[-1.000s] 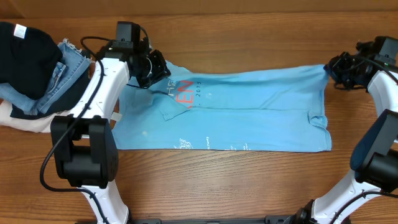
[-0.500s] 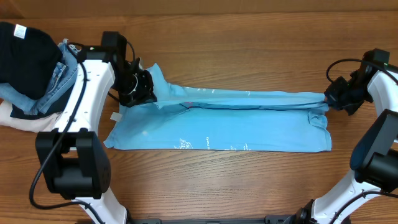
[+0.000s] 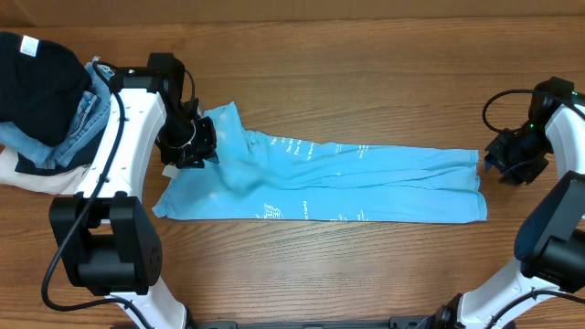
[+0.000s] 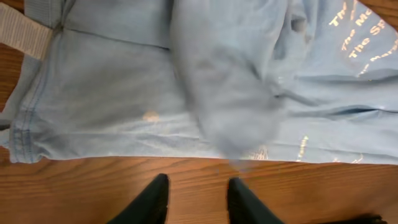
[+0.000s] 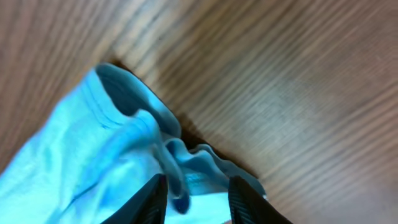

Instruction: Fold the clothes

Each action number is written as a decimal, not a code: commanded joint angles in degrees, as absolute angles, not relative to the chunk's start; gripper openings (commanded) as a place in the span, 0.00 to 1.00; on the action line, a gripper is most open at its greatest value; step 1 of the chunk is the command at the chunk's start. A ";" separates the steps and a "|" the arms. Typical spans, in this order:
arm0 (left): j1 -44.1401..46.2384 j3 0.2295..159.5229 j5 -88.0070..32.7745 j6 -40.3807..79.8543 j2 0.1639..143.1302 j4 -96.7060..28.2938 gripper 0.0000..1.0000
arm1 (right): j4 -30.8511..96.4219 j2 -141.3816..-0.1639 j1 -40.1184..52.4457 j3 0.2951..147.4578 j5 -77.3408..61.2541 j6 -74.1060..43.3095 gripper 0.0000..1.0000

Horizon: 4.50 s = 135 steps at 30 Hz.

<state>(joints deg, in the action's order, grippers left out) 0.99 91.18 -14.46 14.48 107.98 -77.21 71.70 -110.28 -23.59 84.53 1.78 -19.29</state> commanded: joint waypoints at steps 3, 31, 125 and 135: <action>-0.89 91.70 -13.58 13.65 106.69 -79.99 0.59 | 77.56 -108.47 -23.86 93.43 -0.16 -16.29 0.41; 2.17 93.12 -15.22 15.73 113.21 -73.23 0.04 | 75.05 -107.70 -16.45 94.52 -29.67 -4.25 0.49; -9.08 97.62 -7.01 8.05 89.95 -77.41 0.94 | 64.71 -110.72 -36.86 74.81 -13.02 -10.00 0.99; -9.10 97.62 -5.28 7.18 89.93 -76.20 0.96 | 55.00 -112.51 -32.67 63.48 -26.20 -0.60 0.68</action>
